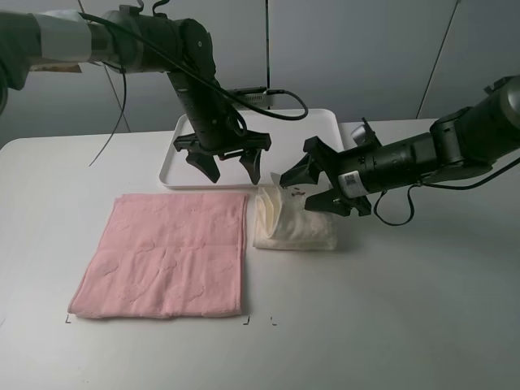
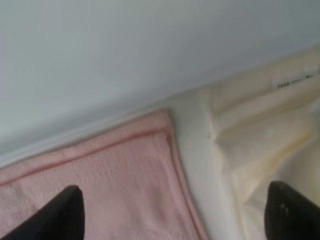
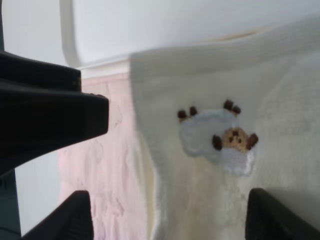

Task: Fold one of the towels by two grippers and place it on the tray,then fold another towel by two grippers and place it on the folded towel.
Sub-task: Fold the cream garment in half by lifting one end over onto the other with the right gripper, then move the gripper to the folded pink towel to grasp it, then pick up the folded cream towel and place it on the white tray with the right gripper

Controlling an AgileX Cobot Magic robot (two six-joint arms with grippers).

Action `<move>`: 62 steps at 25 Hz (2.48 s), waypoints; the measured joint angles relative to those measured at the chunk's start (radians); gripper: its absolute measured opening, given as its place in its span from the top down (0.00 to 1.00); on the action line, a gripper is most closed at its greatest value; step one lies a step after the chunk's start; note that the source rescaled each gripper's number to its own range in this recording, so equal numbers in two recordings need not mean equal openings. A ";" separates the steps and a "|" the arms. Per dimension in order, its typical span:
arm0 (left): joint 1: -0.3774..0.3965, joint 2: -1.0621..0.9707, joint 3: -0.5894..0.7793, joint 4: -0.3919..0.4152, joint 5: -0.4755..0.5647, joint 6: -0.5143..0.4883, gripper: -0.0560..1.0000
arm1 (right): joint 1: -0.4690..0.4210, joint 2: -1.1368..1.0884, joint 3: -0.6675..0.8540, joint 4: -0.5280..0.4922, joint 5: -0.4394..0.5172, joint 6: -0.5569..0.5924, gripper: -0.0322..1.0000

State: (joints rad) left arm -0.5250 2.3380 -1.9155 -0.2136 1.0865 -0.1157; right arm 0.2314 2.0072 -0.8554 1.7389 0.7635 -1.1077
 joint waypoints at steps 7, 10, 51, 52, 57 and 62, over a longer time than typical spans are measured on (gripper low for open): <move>0.016 0.000 0.000 0.000 0.018 0.013 0.06 | -0.053 -0.025 -0.016 0.002 0.039 0.000 0.25; 0.016 0.000 0.000 0.000 0.022 0.015 0.06 | -0.132 -0.051 -0.019 -0.045 0.040 0.031 0.25; 0.016 -0.002 0.000 -0.018 0.072 0.165 0.06 | -0.082 0.004 -0.031 -0.230 -0.039 0.101 0.95; 0.016 -0.006 0.000 -0.018 0.072 0.167 0.06 | -0.082 -0.005 -0.048 -0.254 -0.039 0.110 0.95; 0.016 -0.085 0.063 0.002 0.013 0.167 0.06 | -0.082 -0.019 -0.209 -0.477 -0.012 0.268 0.95; 0.016 -0.194 0.174 0.004 -0.054 0.170 0.06 | -0.066 -0.019 -0.421 -0.720 0.022 0.417 0.95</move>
State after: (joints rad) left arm -0.5088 2.1442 -1.7411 -0.2100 1.0329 0.0538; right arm 0.1651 1.9887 -1.2768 1.0189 0.7853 -0.6907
